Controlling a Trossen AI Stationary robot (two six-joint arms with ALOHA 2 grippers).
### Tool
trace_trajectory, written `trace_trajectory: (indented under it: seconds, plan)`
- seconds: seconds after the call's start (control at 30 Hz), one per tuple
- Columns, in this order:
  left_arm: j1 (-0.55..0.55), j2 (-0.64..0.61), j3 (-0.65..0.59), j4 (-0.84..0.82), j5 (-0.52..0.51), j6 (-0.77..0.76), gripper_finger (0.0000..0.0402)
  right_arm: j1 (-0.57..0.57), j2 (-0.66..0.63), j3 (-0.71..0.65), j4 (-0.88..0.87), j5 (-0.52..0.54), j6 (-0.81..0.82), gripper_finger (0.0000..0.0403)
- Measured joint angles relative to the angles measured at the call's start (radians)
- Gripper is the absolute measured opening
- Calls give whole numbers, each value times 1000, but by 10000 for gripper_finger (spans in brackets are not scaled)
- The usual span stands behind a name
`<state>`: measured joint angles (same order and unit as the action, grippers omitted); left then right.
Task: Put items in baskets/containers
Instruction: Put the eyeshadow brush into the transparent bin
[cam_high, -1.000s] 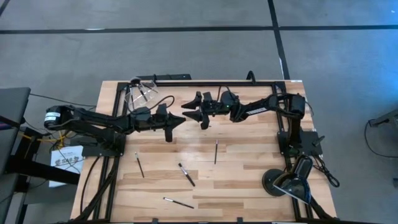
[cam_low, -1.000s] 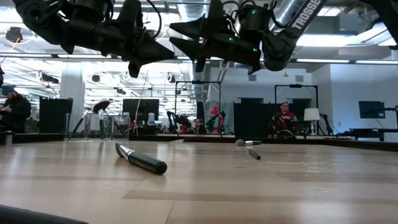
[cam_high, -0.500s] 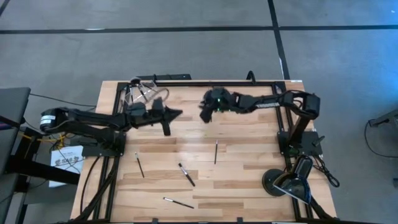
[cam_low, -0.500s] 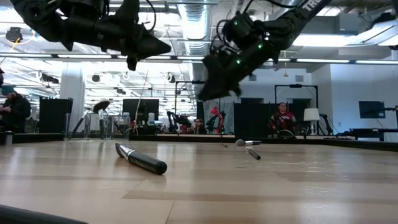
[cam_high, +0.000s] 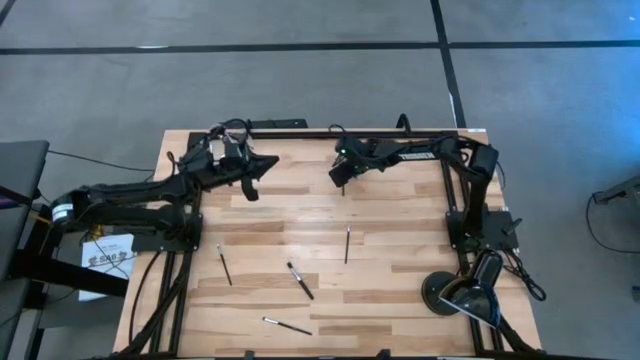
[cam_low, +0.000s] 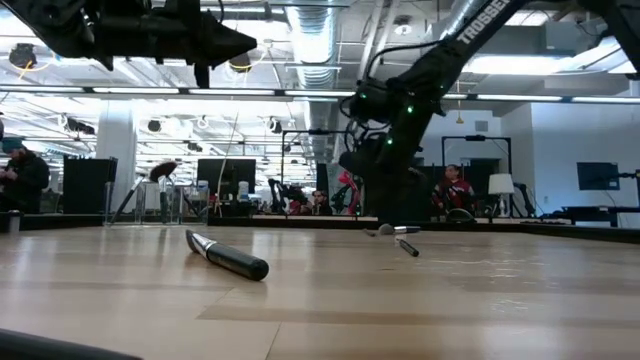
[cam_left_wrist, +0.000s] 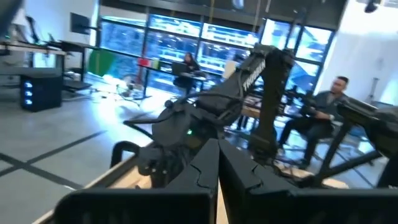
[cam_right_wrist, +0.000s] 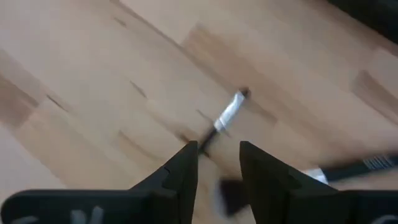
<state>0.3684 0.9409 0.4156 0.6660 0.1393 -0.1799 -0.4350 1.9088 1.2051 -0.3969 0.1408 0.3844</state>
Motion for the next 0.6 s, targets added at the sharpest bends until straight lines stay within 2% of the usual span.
trace_trajectory:
  seconds: [0.27,0.6]
  plan:
    - [64,-8,0,4,95,19,6,8,29,78,-109,16,62,108]
    - [181,-91,-1,0,194,18,6,7,44,87,-98,-10,123,108]
